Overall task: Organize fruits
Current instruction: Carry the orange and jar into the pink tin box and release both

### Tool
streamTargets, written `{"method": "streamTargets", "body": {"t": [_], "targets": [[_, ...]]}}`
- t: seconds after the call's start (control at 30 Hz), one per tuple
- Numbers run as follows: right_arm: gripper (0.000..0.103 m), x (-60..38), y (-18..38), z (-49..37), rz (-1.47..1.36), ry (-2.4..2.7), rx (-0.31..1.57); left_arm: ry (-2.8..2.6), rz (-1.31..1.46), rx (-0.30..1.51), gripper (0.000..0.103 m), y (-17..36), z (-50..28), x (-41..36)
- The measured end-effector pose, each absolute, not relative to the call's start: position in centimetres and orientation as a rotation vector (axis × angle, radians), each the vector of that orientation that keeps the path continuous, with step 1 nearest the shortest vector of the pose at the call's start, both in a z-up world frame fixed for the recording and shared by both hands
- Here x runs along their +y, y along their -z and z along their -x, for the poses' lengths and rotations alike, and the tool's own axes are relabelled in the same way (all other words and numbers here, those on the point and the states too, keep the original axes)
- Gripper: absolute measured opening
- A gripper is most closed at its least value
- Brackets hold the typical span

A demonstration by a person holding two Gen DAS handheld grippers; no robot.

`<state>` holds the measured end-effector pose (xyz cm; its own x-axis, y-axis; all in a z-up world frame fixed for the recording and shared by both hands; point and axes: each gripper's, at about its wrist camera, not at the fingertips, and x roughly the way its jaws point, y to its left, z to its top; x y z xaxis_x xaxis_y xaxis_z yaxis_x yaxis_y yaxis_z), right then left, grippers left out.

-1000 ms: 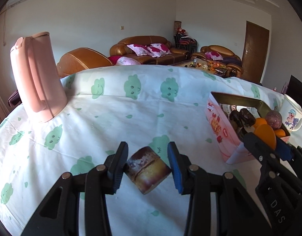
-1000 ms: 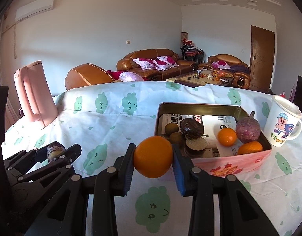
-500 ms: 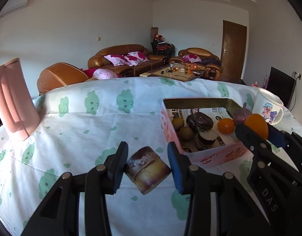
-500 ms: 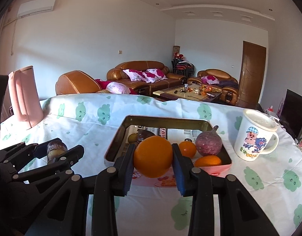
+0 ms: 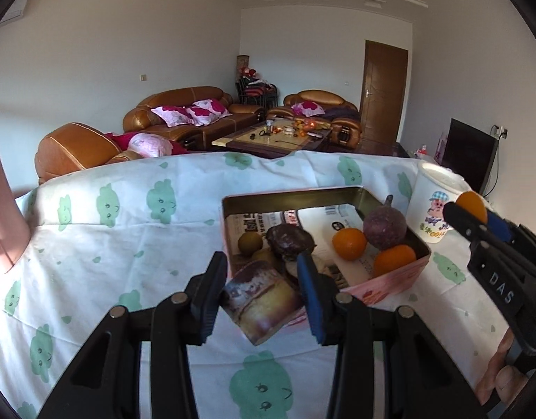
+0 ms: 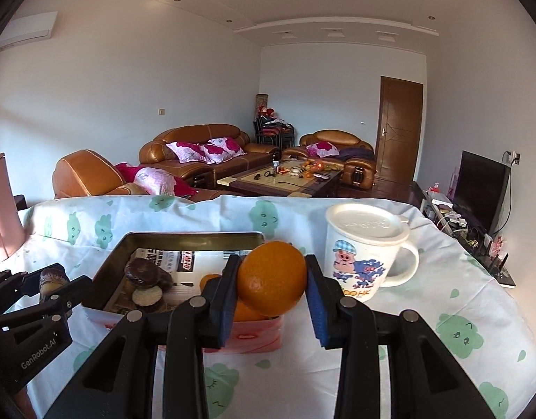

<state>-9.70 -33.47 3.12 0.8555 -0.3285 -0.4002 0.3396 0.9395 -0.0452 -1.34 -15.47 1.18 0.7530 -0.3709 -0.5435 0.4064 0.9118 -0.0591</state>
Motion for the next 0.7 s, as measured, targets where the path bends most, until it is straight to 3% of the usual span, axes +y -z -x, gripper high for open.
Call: {"method": "streamTargets", "body": {"t": [0.7], "targets": [[0.038,-34.6,-1.7,-0.5,-0.075,0.276,0.553,0.433,-0.038,0.637,0.043,-0.7,-5.5,-19.9]]}}
